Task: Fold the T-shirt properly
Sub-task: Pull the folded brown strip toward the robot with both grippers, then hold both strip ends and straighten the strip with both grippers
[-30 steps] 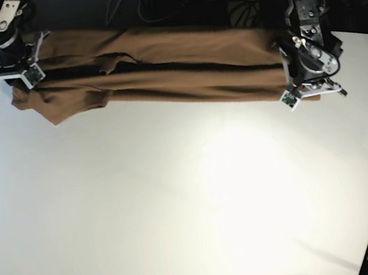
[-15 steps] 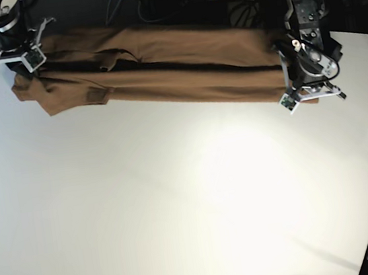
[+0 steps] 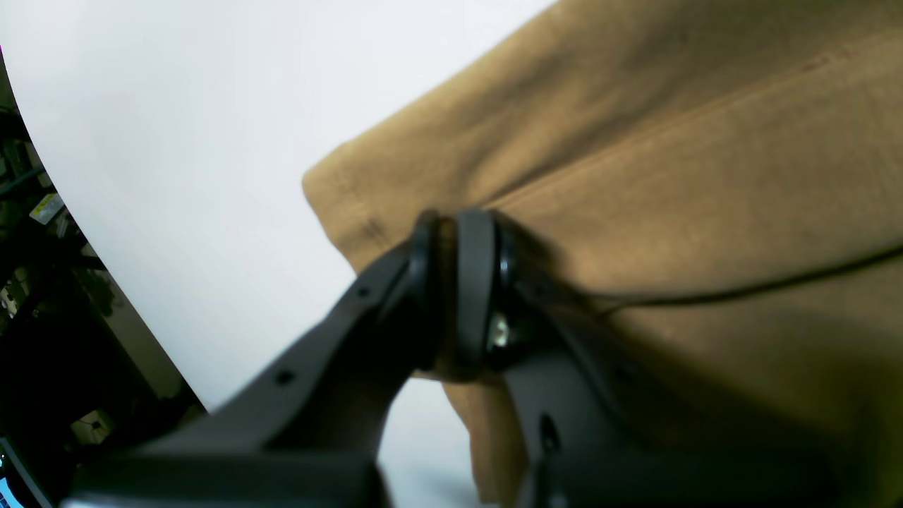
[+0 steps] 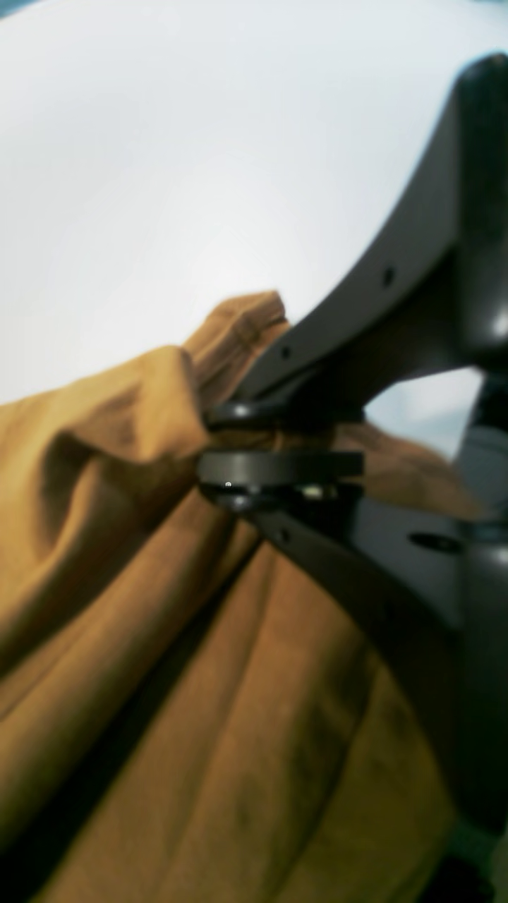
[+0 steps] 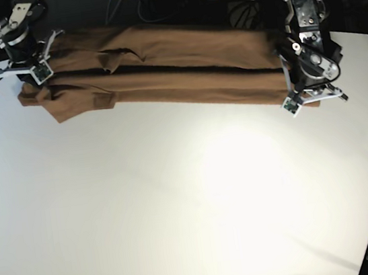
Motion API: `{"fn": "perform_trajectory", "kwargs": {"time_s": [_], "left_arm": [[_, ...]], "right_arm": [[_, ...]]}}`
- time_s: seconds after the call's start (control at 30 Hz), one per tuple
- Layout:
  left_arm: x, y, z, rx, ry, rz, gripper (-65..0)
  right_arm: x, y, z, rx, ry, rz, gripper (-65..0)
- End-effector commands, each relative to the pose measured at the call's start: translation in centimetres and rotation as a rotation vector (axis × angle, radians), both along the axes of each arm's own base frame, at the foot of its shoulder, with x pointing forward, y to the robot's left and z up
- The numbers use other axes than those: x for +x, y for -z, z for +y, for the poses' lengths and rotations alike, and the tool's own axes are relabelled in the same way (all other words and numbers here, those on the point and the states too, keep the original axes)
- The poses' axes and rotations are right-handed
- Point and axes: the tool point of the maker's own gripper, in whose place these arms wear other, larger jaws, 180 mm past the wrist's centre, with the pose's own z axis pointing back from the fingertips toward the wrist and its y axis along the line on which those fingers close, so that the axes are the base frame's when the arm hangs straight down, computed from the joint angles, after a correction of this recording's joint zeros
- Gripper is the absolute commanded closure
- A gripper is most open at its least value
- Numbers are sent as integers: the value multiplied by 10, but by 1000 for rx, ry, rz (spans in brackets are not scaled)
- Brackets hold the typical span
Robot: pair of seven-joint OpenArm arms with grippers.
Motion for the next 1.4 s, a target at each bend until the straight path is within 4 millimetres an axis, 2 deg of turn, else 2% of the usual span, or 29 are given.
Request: {"fn": "perform_trajectory", "kwargs": {"time_s": [0.0, 0.23, 0.5, 0.63, 0.83, 1.07, 1.13, 1.27, 1.37], "left_arm": [[-6, 2, 6, 22, -3, 29, -26], [-7, 3, 6, 23, -5, 33, -26], [12, -9, 16, 19, -59, -16, -26], [19, -1, 22, -2, -99, -2, -26], [32, 7, 21, -28, -113, 11, -26], [62, -7, 9, -55, -111, -43, -26], [63, -6, -1, -77, -113, -45, -26], [63, -4, -4, -68, -109, -42, -26], [59, -1, -6, -68, -108, -33, -26]], "right_arm": [[6, -3, -2, 3, 2, -29, -3], [12, 19, 4, 71, 29, -11, -3], [54, 24, 10, 143, 62, -64, -3], [79, 27, 0, 125, 81, -48, -3], [111, 26, -31, 70, 102, -19, -3], [137, 8, -50, 9, 119, -39, -3], [137, -1, -54, -22, 119, -51, -3], [131, -25, -57, -89, 107, -95, -3], [130, -46, -49, -132, 80, -138, -3]]}}
